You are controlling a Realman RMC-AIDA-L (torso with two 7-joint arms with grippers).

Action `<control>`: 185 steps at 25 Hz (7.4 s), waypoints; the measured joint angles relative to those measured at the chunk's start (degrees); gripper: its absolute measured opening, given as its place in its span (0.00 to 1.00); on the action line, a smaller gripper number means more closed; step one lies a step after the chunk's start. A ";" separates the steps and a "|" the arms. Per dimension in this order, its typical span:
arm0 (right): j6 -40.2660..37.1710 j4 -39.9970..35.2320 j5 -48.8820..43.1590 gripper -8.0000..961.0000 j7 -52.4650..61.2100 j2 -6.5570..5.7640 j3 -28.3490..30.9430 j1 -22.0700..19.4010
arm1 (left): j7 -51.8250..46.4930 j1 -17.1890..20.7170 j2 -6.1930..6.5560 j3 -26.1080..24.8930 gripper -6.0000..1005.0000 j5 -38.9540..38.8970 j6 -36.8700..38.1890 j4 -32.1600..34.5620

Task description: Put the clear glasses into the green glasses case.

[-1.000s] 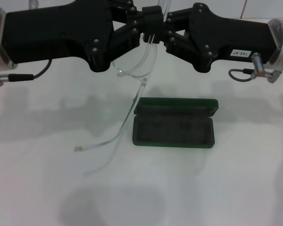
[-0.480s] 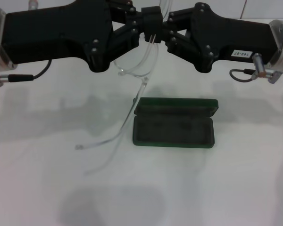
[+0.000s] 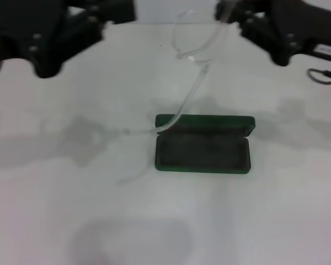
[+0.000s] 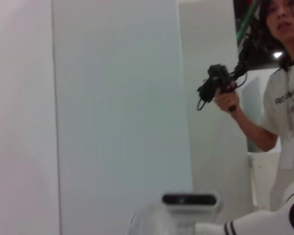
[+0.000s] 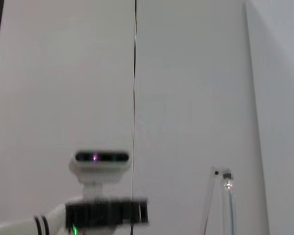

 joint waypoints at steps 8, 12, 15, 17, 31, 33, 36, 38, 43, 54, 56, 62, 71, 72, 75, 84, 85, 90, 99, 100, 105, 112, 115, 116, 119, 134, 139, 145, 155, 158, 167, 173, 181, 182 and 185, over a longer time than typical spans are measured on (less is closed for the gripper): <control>-7.68 -2.06 8.75 0.10 0.93 -0.12 2.90 -3.87 | 1.73 2.01 1.76 -0.87 0.05 1.93 0.67 -4.13; -8.15 -0.71 12.38 0.10 0.67 0.41 2.86 -3.59 | 3.95 1.32 1.27 1.53 0.05 3.62 1.56 -7.08; -7.84 2.98 16.12 0.10 -0.38 0.52 2.51 -1.89 | 5.74 0.54 1.00 5.56 0.05 3.66 1.89 -8.95; -7.80 5.57 17.98 0.10 -1.19 0.52 2.50 -0.45 | 7.01 -0.14 0.44 8.21 0.05 3.34 1.92 -9.85; -2.54 15.03 19.63 0.11 -5.39 0.87 -2.13 6.78 | 19.71 -2.88 -1.07 12.64 0.05 -8.82 1.74 -19.98; -2.39 15.43 19.67 0.11 -5.59 0.86 -2.97 7.30 | 19.89 -2.97 -1.14 12.70 0.05 -8.91 1.76 -20.12; -2.25 15.65 19.78 0.11 -5.63 0.86 -3.91 7.67 | 19.99 -3.02 -1.15 12.73 0.05 -9.16 1.78 -20.35; -2.01 15.67 19.81 0.11 -5.64 0.86 -4.55 7.74 | 20.07 -3.03 -1.15 12.76 0.05 -9.45 1.79 -20.44; -1.29 15.71 19.54 0.11 -5.67 0.86 -5.44 7.77 | 20.39 -2.95 -1.16 12.84 0.05 -10.42 1.72 -20.52; 2.10 14.85 19.17 0.11 -6.54 0.86 -9.56 7.85 | 21.33 -3.05 -0.92 10.73 0.05 -11.68 1.32 -22.84; 2.87 14.76 19.15 0.11 -6.90 0.86 -10.52 7.98 | 21.75 -3.33 -0.84 10.20 0.05 -11.58 1.03 -23.50; 4.28 14.67 19.14 0.11 -7.69 0.86 -13.13 8.98 | 21.67 -3.92 -0.80 9.67 0.05 -10.72 -0.83 -23.76; 6.81 12.96 19.15 0.11 -7.81 0.86 -18.31 9.85 | 21.68 -5.04 -0.71 9.77 0.05 -9.10 -2.93 -24.66; 7.22 12.69 19.15 0.11 -7.81 0.86 -19.03 9.90 | 21.68 -5.04 -0.71 9.77 0.05 -9.10 -2.93 -24.66; 8.50 11.50 19.16 0.11 -7.81 0.87 -21.13 9.97 | 21.89 -5.36 -0.71 9.75 0.05 -9.07 -3.05 -25.27; 9.31 10.97 19.17 0.11 -7.83 0.86 -22.62 10.22 | 22.36 -5.84 -0.54 9.48 0.05 -9.01 -3.05 -26.50; 9.32 10.91 19.17 0.11 -7.85 0.86 -22.69 10.25 | 22.39 -5.85 -0.54 9.46 0.05 -9.00 -3.05 -26.51; 9.45 10.44 19.17 0.11 -7.87 0.86 -23.25 10.27 | 22.44 -5.94 -0.54 9.42 0.05 -8.91 -3.13 -26.51; 9.64 10.38 19.17 0.11 -8.37 0.86 -24.03 10.28 | 22.50 -5.94 -0.54 9.30 0.05 -8.47 -3.13 -26.58; 9.64 10.38 19.17 0.11 -8.37 0.86 -24.05 10.27 | 22.50 -5.94 -0.54 9.30 0.05 -8.46 -3.13 -26.57; 9.66 10.07 19.17 0.11 -8.39 0.86 -24.64 10.27 | 22.50 -6.03 -0.54 9.31 0.05 -8.45 -3.12 -27.07; 9.82 9.79 19.20 0.12 -8.44 0.86 -25.32 10.21 | 22.50 -6.11 -0.54 9.33 0.05 -8.46 -3.06 -27.18; 9.84 9.73 19.38 0.12 -8.56 0.87 -25.33 10.01 | 22.49 -6.10 -0.54 9.33 0.05 -8.45 -3.08 -27.19; 9.84 9.71 19.46 0.12 -8.60 0.87 -25.30 9.88 | 22.49 -6.07 -0.54 9.33 0.05 -8.45 -3.11 -27.19; 9.85 9.66 19.67 0.12 -8.74 0.87 -25.02 9.57 | 22.48 -5.95 -0.54 9.32 0.05 -8.45 -3.14 -27.19; 10.02 8.14 20.29 0.12 -8.90 0.48 -22.84 7.97 | 22.50 -5.23 0.07 9.23 0.04 -9.14 -2.54 -27.18; 10.02 8.10 20.08 0.12 -8.85 0.68 -23.61 8.38 | 22.49 -5.27 0.08 9.23 0.04 -9.14 -2.76 -27.18; 9.70 8.09 20.04 0.12 -8.82 0.69 -23.99 8.52 | 22.50 -5.41 0.04 8.57 0.04 -8.67 -3.01 -27.18; 9.54 8.09 20.06 0.12 -8.78 0.78 -24.57 8.52 | 22.50 -5.41 -0.11 8.33 0.04 -8.51 -3.04 -27.25; 9.46 8.09 20.10 0.12 -8.77 0.78 -24.56 8.51 | 22.50 -5.36 -0.16 8.35 0.04 -8.49 -3.04 -27.32; 9.65 8.01 20.50 0.12 -8.79 0.60 -23.79 7.89 | 22.47 -5.21 0.17 8.40 0.04 -8.47 -1.06 -27.36; 9.82 4.73 19.93 0.12 -8.16 -0.24 -20.97 5.49 | 21.58 -2.79 2.30 6.89 0.04 -9.09 2.80 -26.82; 11.32 -23.26 2.76 0.12 11.40 -3.74 -19.41 -0.74 | 18.53 3.36 7.38 -1.88 0.04 -8.97 6.43 -26.70; 11.20 -29.76 -2.75 0.12 17.91 -3.94 -18.29 -1.27 | 18.29 4.01 8.04 -2.47 0.04 -8.93 6.60 -26.70; 9.83 -41.94 -15.80 0.12 31.82 -3.82 -16.29 -0.89 | 18.00 5.79 9.62 -3.75 0.04 -8.99 7.25 -26.70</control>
